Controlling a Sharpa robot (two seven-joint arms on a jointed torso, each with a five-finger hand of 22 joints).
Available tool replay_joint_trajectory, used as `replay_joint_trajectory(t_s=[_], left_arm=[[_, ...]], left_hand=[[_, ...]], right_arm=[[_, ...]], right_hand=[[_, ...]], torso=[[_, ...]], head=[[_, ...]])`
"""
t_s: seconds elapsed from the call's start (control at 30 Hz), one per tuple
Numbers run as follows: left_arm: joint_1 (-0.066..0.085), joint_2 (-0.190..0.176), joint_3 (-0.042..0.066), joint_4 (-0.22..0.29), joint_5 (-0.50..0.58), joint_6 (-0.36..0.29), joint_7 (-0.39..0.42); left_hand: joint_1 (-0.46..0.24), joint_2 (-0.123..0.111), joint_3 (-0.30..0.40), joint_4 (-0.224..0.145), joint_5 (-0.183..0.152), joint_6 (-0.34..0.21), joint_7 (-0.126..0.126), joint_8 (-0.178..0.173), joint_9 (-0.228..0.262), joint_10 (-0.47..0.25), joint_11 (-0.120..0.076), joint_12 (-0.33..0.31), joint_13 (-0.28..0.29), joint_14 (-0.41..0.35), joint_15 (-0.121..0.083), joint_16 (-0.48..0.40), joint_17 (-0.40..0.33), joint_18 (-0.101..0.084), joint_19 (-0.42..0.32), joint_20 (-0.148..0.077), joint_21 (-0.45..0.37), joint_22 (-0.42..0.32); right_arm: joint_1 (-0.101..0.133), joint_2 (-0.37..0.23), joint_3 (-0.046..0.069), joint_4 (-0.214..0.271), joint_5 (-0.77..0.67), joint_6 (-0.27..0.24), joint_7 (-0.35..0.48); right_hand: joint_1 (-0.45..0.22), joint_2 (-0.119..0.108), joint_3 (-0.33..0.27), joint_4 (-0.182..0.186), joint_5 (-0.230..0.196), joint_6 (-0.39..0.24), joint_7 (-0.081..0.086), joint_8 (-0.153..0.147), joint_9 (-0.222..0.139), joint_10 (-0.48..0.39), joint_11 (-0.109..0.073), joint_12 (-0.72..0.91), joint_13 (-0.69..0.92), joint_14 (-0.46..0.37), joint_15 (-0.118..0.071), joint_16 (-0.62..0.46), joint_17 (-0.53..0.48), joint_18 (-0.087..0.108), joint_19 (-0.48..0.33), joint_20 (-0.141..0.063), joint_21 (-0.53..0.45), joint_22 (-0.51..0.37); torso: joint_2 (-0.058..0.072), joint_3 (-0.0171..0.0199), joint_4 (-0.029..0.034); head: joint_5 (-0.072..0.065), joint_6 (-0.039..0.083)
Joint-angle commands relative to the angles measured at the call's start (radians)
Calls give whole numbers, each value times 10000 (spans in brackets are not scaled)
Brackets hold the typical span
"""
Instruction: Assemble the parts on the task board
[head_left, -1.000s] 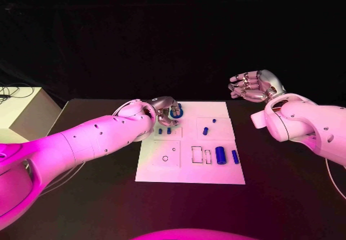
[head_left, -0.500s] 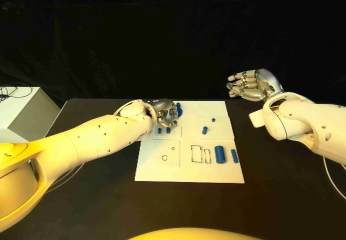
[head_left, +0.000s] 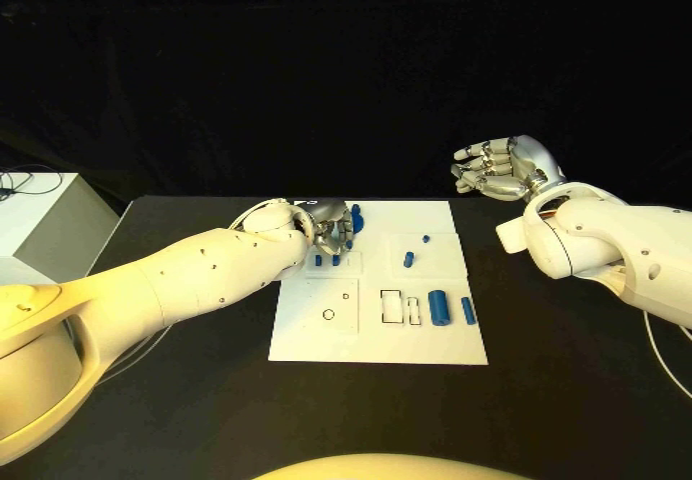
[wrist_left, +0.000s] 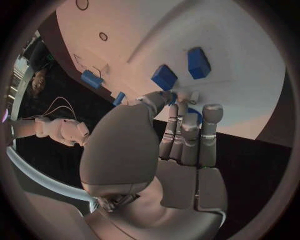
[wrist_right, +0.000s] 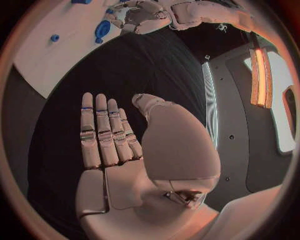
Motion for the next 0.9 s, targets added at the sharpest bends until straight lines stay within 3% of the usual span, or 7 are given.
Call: replay_joint_trajectory(t_s=[0.03,0.2,0.47,0.9], left_arm=[[2,67,2,-37,20,137,-27],[0,141,-3,-118,74,156,-8],[0,202,-20,-222,133,233,-14],[0,286,-51,-283,244,430,23]], left_hand=[[63,12,72,3,5,81,7,-44,-16,73,2,52,-15,80,-7,40,11,-165,82,-16,63,21],[49,22,110,-5,2,82,23,-70,-35,97,0,48,-25,102,-9,77,32,-173,102,-21,106,69],[3,0,150,-17,-15,38,45,-141,-78,103,6,22,-48,120,-6,129,35,-184,119,-23,165,133],[-4,39,219,-45,-33,73,44,-168,-101,109,9,-6,-73,142,-1,188,58,-194,133,-20,223,202]], right_arm=[[4,-5,3,33,-23,123,91],[6,-13,3,47,-23,123,92],[11,-28,3,66,-23,99,114],[12,-8,4,63,-23,114,125]], right_hand=[[5,-37,50,3,69,-44,284,-55,-14,-21,70,-51,-13,33,47,-39,-14,129,3,39,9,-16],[5,-37,50,3,69,-44,284,-55,-14,-21,70,-51,-13,33,47,-39,-14,129,3,39,9,-16],[-3,-37,52,2,77,-40,284,-58,-17,-20,71,-52,-16,37,48,-44,-25,130,4,40,10,-32],[-3,-37,52,2,77,-40,284,-58,-17,-20,71,-52,-16,37,48,-44,-25,130,4,40,10,-32]], torso=[[8,3,1],[0,11,-19],[-4,15,13],[-8,5,2]], head=[[-11,-11],[-32,-31],[-68,-40],[-87,-65]])
